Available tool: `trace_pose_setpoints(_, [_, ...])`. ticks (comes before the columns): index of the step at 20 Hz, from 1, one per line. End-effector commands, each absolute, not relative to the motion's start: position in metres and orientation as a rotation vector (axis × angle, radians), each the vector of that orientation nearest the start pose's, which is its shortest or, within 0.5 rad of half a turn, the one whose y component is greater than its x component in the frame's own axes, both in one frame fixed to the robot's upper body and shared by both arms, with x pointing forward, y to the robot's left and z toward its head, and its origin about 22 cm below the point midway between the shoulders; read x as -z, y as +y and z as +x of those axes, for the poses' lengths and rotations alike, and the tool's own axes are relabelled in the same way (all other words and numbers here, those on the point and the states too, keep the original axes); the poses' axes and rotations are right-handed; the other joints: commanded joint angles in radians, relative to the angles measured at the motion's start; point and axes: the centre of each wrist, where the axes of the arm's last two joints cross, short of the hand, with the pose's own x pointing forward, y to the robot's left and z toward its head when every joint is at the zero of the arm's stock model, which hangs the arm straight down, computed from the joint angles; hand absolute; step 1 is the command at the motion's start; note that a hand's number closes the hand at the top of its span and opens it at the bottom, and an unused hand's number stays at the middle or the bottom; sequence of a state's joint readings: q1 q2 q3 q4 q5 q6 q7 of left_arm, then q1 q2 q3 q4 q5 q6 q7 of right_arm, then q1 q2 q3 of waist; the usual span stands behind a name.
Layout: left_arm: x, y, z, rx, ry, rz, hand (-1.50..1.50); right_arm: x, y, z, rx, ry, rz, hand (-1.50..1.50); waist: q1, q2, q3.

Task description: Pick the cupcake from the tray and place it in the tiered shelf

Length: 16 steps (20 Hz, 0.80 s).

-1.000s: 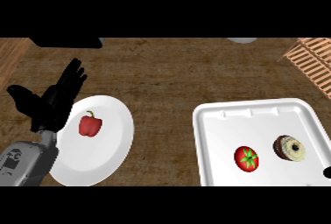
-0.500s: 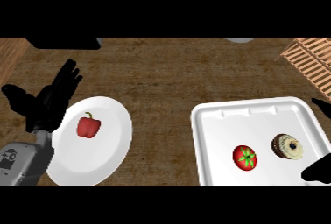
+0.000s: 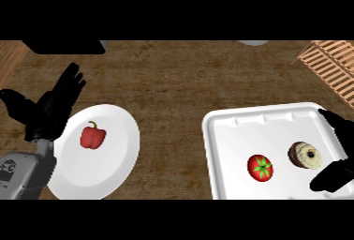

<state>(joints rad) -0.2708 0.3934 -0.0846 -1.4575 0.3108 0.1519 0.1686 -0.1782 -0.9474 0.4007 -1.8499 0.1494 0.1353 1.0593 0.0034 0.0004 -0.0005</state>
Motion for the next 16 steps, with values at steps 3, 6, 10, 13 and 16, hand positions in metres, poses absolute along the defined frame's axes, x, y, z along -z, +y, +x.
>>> trace_pose_setpoints(3, [-0.058, 0.282, 0.298, 0.048, -1.528, 0.104, 0.0, -0.115, -0.278, 0.248, -0.861, -0.571, -0.92, -1.5, -0.002, 0.0, 0.0])
trace_pose_setpoints(6, [-0.064, 0.273, 0.303, 0.039, -1.535, 0.087, 0.0, -0.112, -0.271, 0.246, -0.839, -0.593, -0.929, -1.5, -0.005, 0.0, 0.0])
trace_pose_setpoints(10, [-0.08, 0.275, 0.287, 0.064, -1.511, 0.076, 0.0, -0.1, -0.27, 0.244, -0.828, -0.586, -0.931, -1.5, 0.0, -0.002, 0.0])
trace_pose_setpoints(13, [-0.055, 0.267, 0.304, 0.053, -1.518, 0.084, 0.0, -0.093, -0.293, 0.256, -0.834, -0.579, -0.912, -1.5, -0.006, 0.001, 0.0])
trace_pose_setpoints(16, [-0.068, 0.289, 0.313, 0.048, -1.539, 0.093, 0.0, -0.073, -0.28, 0.266, -0.827, -0.574, -0.907, -1.5, -0.002, 0.001, 0.0])
